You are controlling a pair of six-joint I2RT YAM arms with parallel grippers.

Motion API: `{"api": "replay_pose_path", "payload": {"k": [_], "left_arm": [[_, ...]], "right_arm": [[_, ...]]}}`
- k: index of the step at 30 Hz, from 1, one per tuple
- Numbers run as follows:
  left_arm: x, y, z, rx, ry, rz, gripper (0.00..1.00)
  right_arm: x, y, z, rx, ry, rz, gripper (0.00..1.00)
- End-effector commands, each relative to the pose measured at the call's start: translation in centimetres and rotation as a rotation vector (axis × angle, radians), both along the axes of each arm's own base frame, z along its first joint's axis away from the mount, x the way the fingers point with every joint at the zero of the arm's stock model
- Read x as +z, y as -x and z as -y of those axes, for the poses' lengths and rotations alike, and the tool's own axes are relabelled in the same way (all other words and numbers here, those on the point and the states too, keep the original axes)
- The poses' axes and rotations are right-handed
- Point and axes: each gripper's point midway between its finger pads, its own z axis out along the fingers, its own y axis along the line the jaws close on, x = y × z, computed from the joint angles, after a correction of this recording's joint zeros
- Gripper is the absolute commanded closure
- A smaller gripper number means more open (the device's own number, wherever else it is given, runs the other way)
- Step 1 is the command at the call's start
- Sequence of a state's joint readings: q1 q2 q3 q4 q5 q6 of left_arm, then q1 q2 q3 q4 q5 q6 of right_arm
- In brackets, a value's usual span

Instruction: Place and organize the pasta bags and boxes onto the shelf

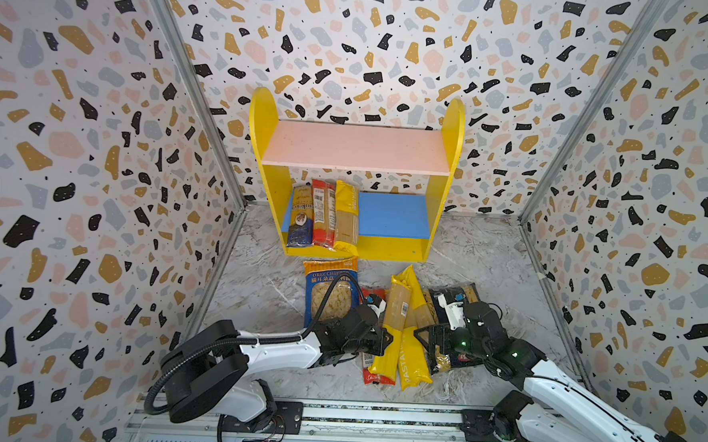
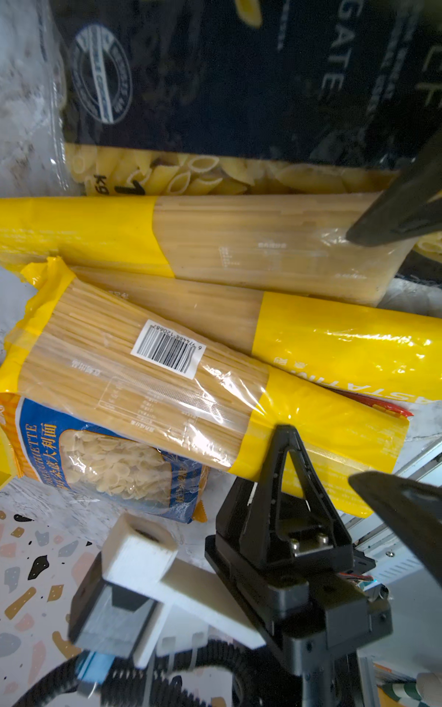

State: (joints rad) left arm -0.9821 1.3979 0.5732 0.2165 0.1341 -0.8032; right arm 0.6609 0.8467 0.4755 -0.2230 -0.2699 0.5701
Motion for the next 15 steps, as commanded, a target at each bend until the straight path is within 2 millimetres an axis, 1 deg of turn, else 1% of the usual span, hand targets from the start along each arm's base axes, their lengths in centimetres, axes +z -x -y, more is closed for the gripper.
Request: {"api": "replay_pose_path", "payload": {"k": [1,4,8,11,15], "left_arm": [[4.8,-0.8,2.2,-0.048,0.129,0.113,1.00],[5.4,-0.6,2.0,-0.054,0.143,0.122,1.00],[6.2,-0.3,2.1,-0.073,0.164,0.134,1.00],[6.9,0.0,2.2,-0.084,0.186,0.140,1.00],[7.8,0.1,2.3,-0.093,0.209,0.150,1.00]], "right_arm": [[0.3,-0.3,-1.5,0.042,-0.051,0.000,0.14],[-0.1,-0.4,-2.4,0.069,-0.077,-0.016,0.14],[-0.7,-0.2,-3.4,0.102,-0.123,-0.036,0.08],[-0.6,0.0,-4.1,0.126,-0.166,-0.045,0.07],[-0.1,0.0,-4.5,0.142,-0.198,-0.035,0.06]]}}
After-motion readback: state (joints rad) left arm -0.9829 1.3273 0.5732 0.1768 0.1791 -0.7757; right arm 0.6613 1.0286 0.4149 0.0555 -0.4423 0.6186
